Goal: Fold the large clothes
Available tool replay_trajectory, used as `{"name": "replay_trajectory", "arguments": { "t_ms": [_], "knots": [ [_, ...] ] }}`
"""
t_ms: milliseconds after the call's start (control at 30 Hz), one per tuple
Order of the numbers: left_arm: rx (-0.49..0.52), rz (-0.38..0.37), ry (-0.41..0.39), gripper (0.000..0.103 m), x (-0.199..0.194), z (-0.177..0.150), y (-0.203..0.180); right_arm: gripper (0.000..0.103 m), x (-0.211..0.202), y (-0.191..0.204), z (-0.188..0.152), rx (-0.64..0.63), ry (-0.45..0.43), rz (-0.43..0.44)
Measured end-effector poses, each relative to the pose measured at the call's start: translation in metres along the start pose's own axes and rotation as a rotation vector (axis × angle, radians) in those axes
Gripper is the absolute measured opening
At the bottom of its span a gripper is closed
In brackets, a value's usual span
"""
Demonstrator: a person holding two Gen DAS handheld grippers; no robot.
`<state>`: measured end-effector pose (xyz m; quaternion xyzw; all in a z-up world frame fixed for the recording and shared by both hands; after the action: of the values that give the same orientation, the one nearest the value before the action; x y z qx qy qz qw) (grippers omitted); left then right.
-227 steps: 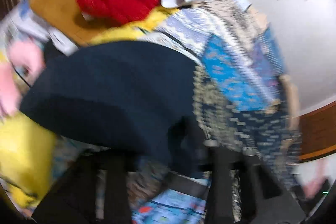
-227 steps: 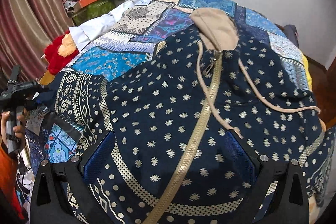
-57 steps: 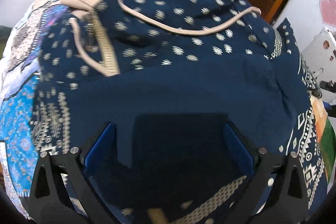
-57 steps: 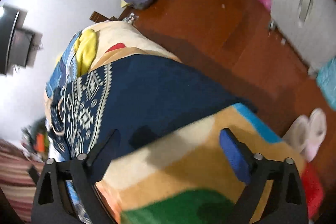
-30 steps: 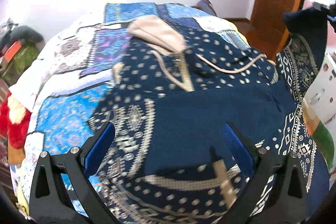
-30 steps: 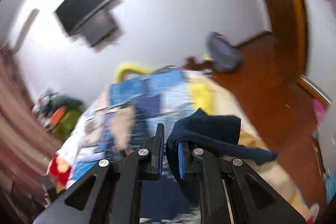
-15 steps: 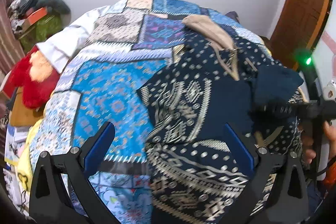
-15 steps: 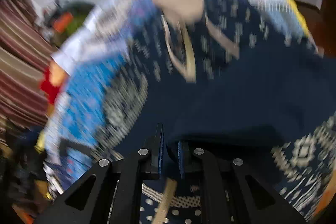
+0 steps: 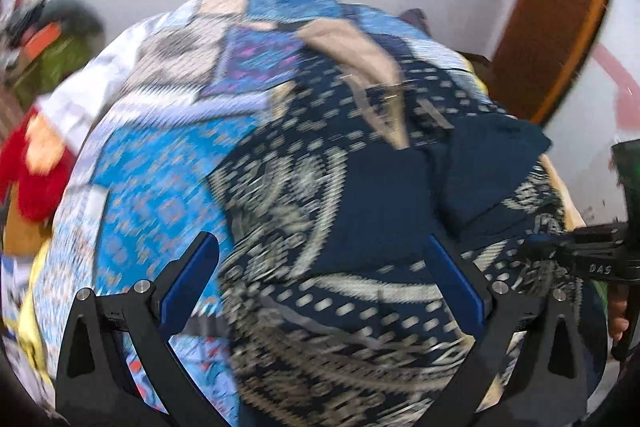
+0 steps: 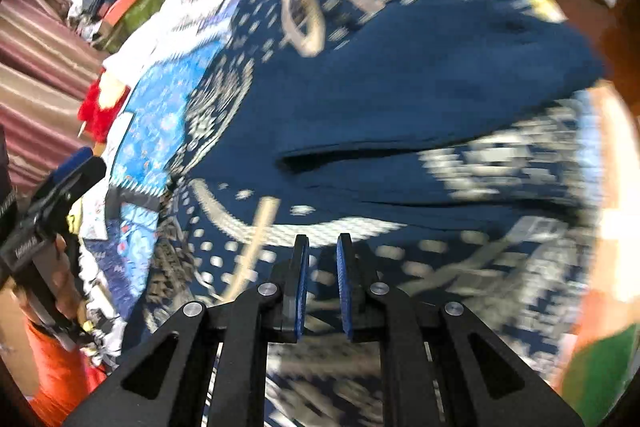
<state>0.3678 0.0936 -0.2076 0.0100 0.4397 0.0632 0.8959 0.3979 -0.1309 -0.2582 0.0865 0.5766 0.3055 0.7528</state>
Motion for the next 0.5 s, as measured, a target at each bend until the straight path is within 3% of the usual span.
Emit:
{"name": "replay_trajectory", "arguments": {
  "t_ms": [233,333,433,500],
  "knots": [
    [0.181,-0.118,-0.006,0.103,0.012,0.042,-0.117,0.010,-0.104,-0.080,-0.003,0.044,-0.227,-0.188],
    [0.284,-0.146,0.004,0.103,0.027,0.050,-0.176,0.010,-0.126,-0.114,-0.007,0.071,-0.263,-0.264],
    [0.375,-0.160,0.008,0.103,0.047,0.053,-0.230,0.010,-0.139,-0.142,-0.014,0.112,-0.269,-0.280],
    [0.432,-0.119,-0.003,0.088,0.063,0.053,-0.259,0.010,-0.141,-0.161,-0.022,0.154,-0.270,-0.271]
  ]
}}
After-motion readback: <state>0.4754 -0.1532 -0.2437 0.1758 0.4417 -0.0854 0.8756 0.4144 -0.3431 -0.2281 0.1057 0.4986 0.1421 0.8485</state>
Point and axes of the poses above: each gripper's, at about its wrist camera, not at the fingertips, and x roughly the way its jaws point, y to its left, z to its top, the point moved 7 cm from there along x, roughly the way its jaws point, and after that the axes turned 11 degrees about z, right-handed, at the moved point
